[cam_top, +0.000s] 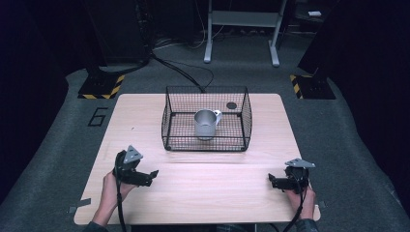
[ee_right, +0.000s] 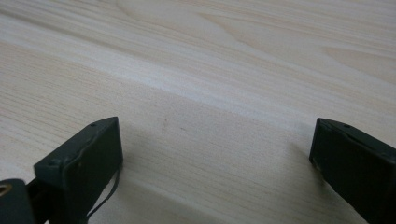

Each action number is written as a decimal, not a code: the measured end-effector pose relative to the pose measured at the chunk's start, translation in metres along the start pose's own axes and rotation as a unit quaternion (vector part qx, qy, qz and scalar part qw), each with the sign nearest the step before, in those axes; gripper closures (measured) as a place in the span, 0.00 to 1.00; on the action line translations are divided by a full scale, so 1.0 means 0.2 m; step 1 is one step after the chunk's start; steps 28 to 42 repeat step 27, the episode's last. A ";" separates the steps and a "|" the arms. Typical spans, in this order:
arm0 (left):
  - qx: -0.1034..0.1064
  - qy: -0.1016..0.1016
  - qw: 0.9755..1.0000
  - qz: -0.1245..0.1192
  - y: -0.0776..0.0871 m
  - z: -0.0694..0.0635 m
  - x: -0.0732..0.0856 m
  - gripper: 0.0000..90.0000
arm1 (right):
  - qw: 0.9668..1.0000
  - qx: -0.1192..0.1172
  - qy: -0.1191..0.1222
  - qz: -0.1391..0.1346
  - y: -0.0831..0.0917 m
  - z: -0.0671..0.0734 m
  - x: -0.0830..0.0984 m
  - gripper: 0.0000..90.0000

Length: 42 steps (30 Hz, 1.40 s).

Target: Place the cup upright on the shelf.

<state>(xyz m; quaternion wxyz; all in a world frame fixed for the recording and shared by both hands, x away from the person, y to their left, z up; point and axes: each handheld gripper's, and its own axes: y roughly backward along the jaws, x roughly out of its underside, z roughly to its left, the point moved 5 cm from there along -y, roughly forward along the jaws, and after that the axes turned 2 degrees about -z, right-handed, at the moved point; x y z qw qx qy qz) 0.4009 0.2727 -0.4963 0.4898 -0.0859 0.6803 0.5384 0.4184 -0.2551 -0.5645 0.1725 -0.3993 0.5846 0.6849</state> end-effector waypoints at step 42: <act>-0.076 0.104 0.992 0.013 -0.13 0.26 0.37 0.00 | 1.000 -0.003 0.003 0.003 -0.01 0.00 -0.01 0.00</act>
